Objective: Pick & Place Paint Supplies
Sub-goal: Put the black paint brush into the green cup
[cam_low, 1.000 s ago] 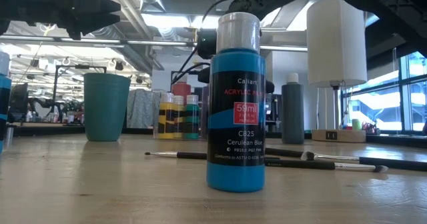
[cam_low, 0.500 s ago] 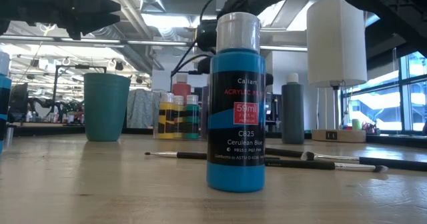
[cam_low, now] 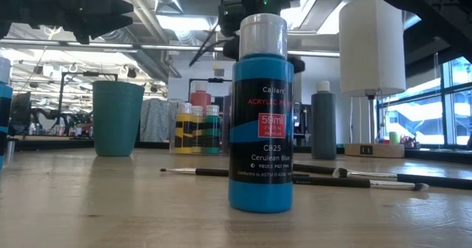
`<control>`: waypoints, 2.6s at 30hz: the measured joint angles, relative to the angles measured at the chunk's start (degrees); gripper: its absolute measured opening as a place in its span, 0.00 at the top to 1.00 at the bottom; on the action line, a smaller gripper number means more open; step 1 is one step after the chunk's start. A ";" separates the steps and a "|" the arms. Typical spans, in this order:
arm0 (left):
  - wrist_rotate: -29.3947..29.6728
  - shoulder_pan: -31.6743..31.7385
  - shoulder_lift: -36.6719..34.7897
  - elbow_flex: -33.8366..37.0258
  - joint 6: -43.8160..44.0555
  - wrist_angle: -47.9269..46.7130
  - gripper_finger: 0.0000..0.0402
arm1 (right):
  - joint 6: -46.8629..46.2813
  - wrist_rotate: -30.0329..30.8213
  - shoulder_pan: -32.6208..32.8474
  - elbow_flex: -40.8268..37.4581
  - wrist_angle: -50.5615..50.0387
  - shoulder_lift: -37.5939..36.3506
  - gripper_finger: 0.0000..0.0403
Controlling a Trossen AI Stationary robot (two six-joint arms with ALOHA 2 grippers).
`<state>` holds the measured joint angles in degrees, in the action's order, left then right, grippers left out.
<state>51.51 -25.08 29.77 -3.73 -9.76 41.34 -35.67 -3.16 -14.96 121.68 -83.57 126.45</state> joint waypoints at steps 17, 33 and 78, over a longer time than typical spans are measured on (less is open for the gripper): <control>0.00 0.00 0.00 0.00 0.00 0.00 0.44 | 15.33 4.72 8.11 10.98 -6.46 -4.20 0.40; 0.00 0.02 0.01 0.00 0.00 0.00 0.44 | 3.94 38.72 31.05 -5.98 -6.44 -34.24 0.40; -0.20 0.00 -0.01 0.00 2.67 0.02 0.44 | 11.03 65.83 42.67 -71.64 34.76 -77.88 0.40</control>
<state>51.31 -25.08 29.76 -3.73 -7.09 41.36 -24.64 62.67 27.70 50.04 -48.81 48.58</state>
